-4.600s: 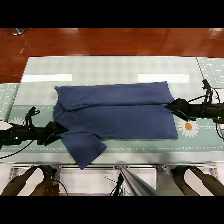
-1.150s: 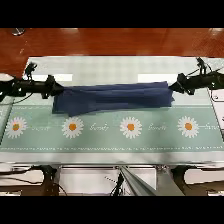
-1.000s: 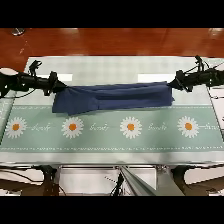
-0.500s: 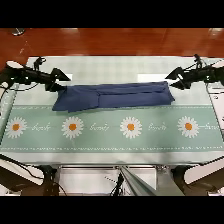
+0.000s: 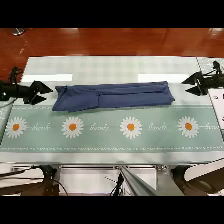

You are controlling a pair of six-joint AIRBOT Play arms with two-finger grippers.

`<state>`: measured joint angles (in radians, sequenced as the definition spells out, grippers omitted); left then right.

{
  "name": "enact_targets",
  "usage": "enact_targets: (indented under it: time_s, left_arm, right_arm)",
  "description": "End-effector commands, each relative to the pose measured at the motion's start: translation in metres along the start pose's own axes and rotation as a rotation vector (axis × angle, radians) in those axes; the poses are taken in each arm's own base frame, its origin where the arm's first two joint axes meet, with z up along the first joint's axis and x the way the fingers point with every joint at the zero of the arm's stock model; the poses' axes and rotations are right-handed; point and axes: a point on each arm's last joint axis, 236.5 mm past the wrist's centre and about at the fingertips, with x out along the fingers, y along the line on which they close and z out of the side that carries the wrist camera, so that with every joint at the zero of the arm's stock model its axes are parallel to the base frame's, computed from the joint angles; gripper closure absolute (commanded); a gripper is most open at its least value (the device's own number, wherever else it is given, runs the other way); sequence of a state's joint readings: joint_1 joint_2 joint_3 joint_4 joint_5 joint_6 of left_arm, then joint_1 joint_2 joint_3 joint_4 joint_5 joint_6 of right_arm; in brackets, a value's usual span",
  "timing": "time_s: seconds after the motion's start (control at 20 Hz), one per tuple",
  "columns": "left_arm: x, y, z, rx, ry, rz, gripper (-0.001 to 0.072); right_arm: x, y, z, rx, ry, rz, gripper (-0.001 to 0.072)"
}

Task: Fold the shirts.

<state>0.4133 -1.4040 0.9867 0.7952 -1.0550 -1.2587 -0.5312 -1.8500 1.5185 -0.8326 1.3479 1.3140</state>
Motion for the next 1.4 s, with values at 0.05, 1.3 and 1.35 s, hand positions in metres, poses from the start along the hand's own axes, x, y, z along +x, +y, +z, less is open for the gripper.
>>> enact_targets:
  time_s: [0.05,1.3,1.35]
  left_arm:
    - [-0.009,-0.037,-0.026,0.051,-0.143,-0.109,0.0003]
    - [0.137,-0.291,-0.178,0.596,0.144,-0.259,0.0686]
    - [0.155,-0.3,-0.193,0.619,0.182,-0.227,0.0686]
  right_arm:
    - [0.039,0.009,-0.021,-0.023,0.111,0.046,0.0086]
    - [-0.084,0.133,-0.172,-0.383,-0.086,-0.088,0.0681]
    - [-0.088,0.141,-0.182,-0.39,-0.102,-0.071,0.0681]
